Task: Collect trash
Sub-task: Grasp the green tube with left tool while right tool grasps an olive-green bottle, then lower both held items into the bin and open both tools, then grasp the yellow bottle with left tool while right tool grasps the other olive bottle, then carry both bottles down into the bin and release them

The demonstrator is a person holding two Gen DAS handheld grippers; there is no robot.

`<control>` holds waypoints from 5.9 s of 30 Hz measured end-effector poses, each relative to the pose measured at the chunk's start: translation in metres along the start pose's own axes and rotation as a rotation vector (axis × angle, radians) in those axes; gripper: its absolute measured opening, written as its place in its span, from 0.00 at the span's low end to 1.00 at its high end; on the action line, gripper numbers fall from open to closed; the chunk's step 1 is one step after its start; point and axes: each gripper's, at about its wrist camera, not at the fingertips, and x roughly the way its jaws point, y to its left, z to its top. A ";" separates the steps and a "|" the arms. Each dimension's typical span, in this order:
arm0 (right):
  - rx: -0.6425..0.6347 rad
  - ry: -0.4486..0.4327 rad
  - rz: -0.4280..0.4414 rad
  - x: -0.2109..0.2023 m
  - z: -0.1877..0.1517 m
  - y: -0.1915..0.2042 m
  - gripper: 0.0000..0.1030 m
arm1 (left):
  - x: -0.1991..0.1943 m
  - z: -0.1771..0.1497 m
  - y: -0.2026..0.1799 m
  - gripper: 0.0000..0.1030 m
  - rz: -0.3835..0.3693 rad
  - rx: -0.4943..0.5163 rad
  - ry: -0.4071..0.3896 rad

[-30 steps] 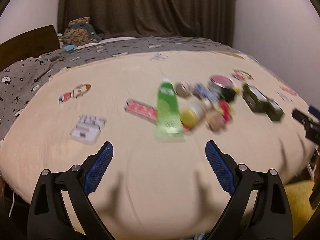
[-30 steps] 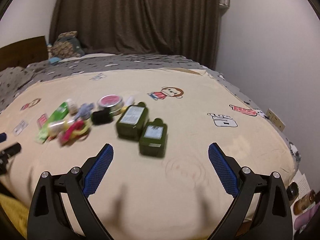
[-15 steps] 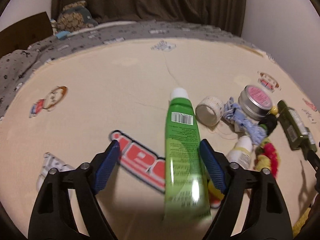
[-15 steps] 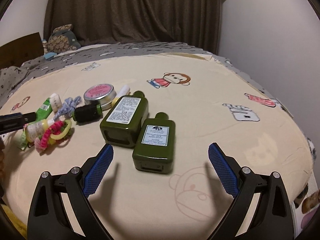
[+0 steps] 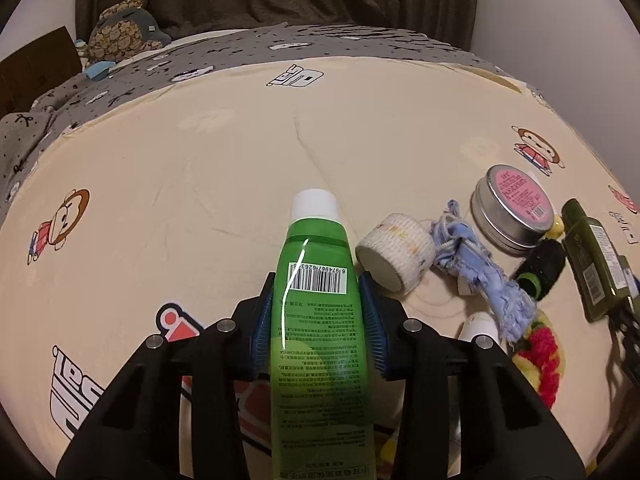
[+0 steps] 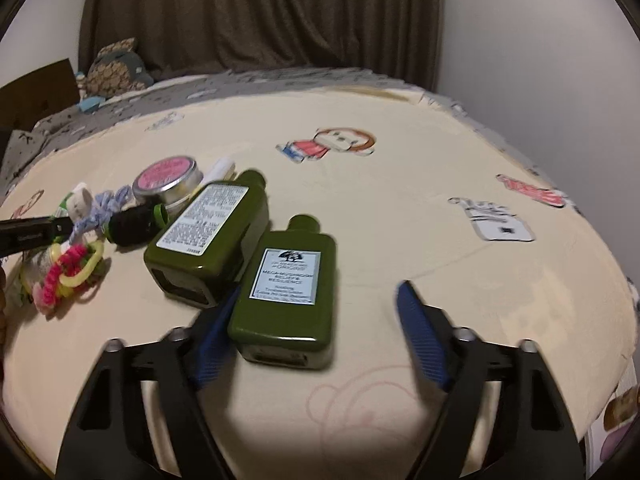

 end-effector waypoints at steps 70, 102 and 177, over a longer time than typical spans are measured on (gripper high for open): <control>-0.106 0.430 0.335 -0.079 -0.218 0.080 0.70 | -0.080 -0.319 -0.062 0.63 -0.176 0.076 0.383; -0.030 -0.063 0.071 -0.067 -0.002 0.029 0.89 | -0.114 -0.101 -0.021 0.80 -0.076 0.060 -0.131; -0.179 0.003 0.270 -0.151 -0.122 0.059 0.49 | -0.178 -0.202 -0.033 0.28 -0.089 0.124 -0.150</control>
